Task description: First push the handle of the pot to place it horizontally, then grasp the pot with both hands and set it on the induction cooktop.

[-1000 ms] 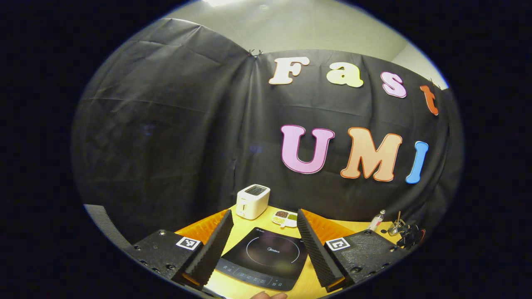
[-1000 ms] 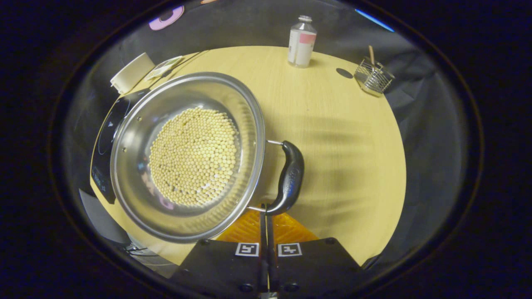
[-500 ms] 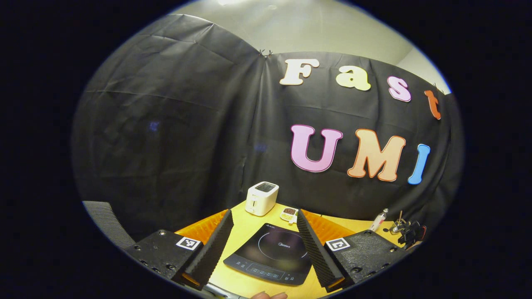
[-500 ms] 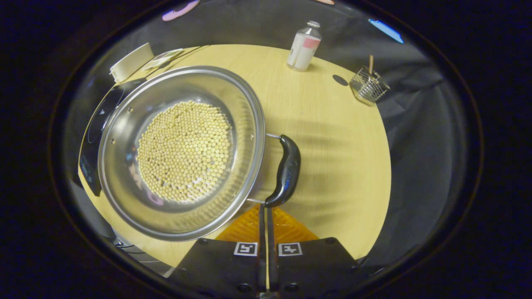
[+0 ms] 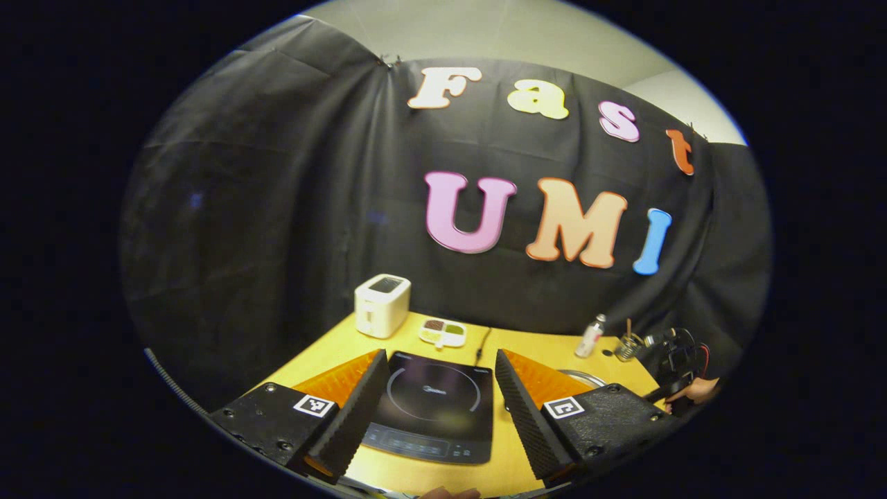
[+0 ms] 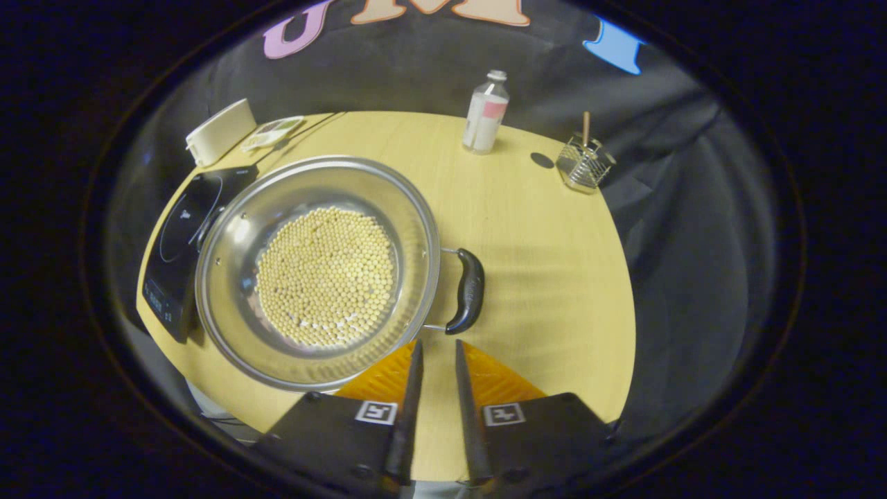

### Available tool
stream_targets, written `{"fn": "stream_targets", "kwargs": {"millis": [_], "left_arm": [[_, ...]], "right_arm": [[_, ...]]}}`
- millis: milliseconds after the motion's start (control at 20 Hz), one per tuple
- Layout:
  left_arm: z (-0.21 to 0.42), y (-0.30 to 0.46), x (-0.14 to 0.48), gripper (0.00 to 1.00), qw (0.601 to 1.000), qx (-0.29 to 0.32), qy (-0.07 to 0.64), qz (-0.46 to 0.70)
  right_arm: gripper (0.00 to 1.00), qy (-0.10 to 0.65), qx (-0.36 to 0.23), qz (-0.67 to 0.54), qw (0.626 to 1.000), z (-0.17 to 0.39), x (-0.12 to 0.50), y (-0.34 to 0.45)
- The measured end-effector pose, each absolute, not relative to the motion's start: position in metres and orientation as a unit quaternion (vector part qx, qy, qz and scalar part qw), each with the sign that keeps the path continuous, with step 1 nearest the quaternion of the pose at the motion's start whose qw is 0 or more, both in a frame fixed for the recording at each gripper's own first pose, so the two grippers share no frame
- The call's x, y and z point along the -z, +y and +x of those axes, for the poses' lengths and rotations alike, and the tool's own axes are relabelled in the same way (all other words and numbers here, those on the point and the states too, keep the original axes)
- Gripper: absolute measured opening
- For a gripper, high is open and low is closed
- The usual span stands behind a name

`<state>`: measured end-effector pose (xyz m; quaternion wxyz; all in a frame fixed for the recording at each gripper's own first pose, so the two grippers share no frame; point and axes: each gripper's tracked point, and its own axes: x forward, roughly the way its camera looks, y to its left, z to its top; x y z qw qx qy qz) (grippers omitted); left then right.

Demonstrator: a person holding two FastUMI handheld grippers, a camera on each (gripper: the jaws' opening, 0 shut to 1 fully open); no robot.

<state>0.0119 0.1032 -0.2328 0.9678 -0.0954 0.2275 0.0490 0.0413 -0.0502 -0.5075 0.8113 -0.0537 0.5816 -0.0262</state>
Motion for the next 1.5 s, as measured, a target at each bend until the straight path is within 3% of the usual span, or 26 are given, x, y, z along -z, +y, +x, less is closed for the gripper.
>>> {"fn": "stream_targets", "kwargs": {"millis": [100, 250, 400, 750, 950, 1000, 1200, 1250, 1300, 1350, 1500], "left_arm": [[0.021, 0.082, 0.261, 0.94, 0.958, -0.017, 0.266, -0.103], [0.038, 0.044, 0.299, 0.95, 0.942, 0.037, 0.315, -0.113], [0.047, 0.005, 0.344, 0.95, 0.901, 0.059, 0.395, -0.167], [0.083, -0.039, 0.44, 0.93, 0.85, 0.068, 0.496, -0.164], [0.078, -0.043, 0.509, 0.9, 0.81, 0.043, 0.578, -0.09], [0.082, -0.04, 0.518, 0.89, 0.808, 0.04, 0.584, -0.069], [0.081, -0.051, 0.541, 0.88, 0.789, 0.054, 0.611, -0.032], [0.081, -0.052, 0.547, 0.82, 0.784, 0.054, 0.618, -0.026], [0.085, -0.052, 0.55, 0.84, 0.784, 0.05, 0.618, -0.019], [0.087, -0.053, 0.553, 0.81, 0.784, 0.045, 0.619, -0.01], [0.088, -0.051, 0.563, 0.81, 0.775, 0.04, 0.63, 0.017]], "right_arm": [[0.37, 0.565, 0.041, -0.018, 0.824, 0.048, 0.497, -0.05], [0.68, 0.556, 0.043, 0.029, 0.83, 0.057, 0.496, -0.047], [0.77, 0.555, 0.05, 0.05, 0.829, 0.07, 0.506, -0.056], [0.78, 0.574, 0.021, 0.099, 0.812, 0.095, 0.554, -0.049], [0.59, 0.577, 0.018, 0.091, 0.812, 0.103, 0.576, -0.05], [0.64, 0.579, 0.014, 0.088, 0.811, 0.103, 0.58, -0.05], [0.6, 0.587, 0.004, 0.108, 0.803, 0.105, 0.592, -0.047], [0.6, 0.592, 0.0, 0.115, 0.798, 0.105, 0.596, -0.045], [0.65, 0.594, -0.004, 0.119, 0.795, 0.105, 0.599, -0.044], [0.6, 0.595, -0.005, 0.118, 0.795, 0.106, 0.602, -0.045], [0.59, 0.588, -0.002, 0.121, 0.8, 0.109, 0.602, -0.047]]}}
